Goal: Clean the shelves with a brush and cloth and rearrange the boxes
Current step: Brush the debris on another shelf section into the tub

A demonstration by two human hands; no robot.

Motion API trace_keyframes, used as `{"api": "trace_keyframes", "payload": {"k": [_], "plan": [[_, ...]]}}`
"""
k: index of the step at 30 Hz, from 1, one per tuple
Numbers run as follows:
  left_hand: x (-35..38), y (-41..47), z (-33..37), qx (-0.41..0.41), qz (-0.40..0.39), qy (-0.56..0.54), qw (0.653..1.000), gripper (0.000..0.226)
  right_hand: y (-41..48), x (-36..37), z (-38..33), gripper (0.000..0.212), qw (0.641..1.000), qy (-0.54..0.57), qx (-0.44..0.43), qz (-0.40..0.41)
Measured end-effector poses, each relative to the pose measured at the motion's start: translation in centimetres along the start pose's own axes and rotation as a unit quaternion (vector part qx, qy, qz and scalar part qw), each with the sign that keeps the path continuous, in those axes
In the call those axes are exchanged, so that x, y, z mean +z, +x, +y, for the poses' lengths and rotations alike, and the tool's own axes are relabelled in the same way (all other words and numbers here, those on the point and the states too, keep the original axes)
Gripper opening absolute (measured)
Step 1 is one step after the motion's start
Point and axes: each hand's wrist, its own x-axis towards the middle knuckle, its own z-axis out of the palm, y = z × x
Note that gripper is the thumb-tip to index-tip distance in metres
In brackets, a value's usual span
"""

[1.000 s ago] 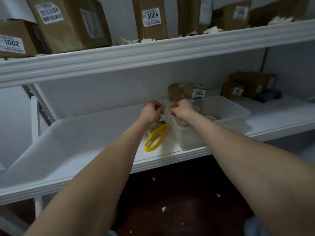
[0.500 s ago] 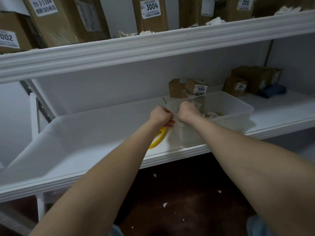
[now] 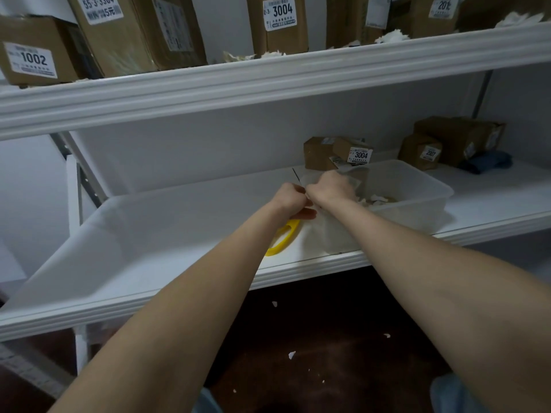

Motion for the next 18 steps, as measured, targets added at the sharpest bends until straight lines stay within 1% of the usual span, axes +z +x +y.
{"api": "trace_keyframes", "payload": {"k": [2, 4, 6, 8, 9, 11, 13, 14, 16, 18], "plan": [[-0.2, -0.2, 0.0, 0.006, -0.01, -0.005, 1.0, 0.028, -0.2, 0.2, -0.5, 0.03, 0.999, -0.035, -0.022, 0.014], [-0.5, -0.4, -0.1, -0.004, -0.026, -0.032, 0.999, 0.043, -0.5, 0.3, -0.7, 0.029, 0.996, -0.074, -0.037, 0.026], [-0.9, -1.0, -0.2, -0.02, -0.051, -0.076, 0.996, 0.053, -0.7, 0.4, -0.7, 0.027, 0.993, -0.098, -0.046, 0.036], [-1.6, -1.3, -0.2, -0.02, -0.064, -0.103, 0.992, 0.055, -0.8, 0.3, -0.9, 0.027, 0.991, -0.115, -0.05, 0.043], [-2.2, -1.3, -0.2, -0.009, -0.055, -0.093, 0.994, 0.049, -1.0, 0.4, -1.1, 0.027, 0.989, -0.123, -0.061, 0.047], [-4.0, -1.1, -0.7, 0.013, 0.004, -0.033, 0.999, 0.038, -1.3, 1.0, -2.1, 0.03, 0.985, -0.13, -0.108, 0.044], [-6.7, -1.0, -2.4, 0.013, 0.081, 0.062, 0.995, 0.033, -1.9, 2.2, -3.1, 0.029, 0.98, -0.12, -0.159, 0.005], [-8.0, -1.1, -3.3, 0.01, 0.107, 0.119, 0.987, 0.033, -2.3, 2.8, -3.3, 0.029, 0.978, -0.116, -0.172, -0.023], [-10.6, -1.6, -5.6, 0.008, 0.137, 0.252, 0.958, 0.034, -3.2, 4.6, -3.6, 0.028, 0.973, -0.12, -0.178, -0.079], [-12.2, -2.5, -7.5, 0.003, 0.131, 0.365, 0.922, 0.035, -4.1, 6.5, -3.6, 0.027, 0.963, -0.148, -0.186, -0.128]]}}
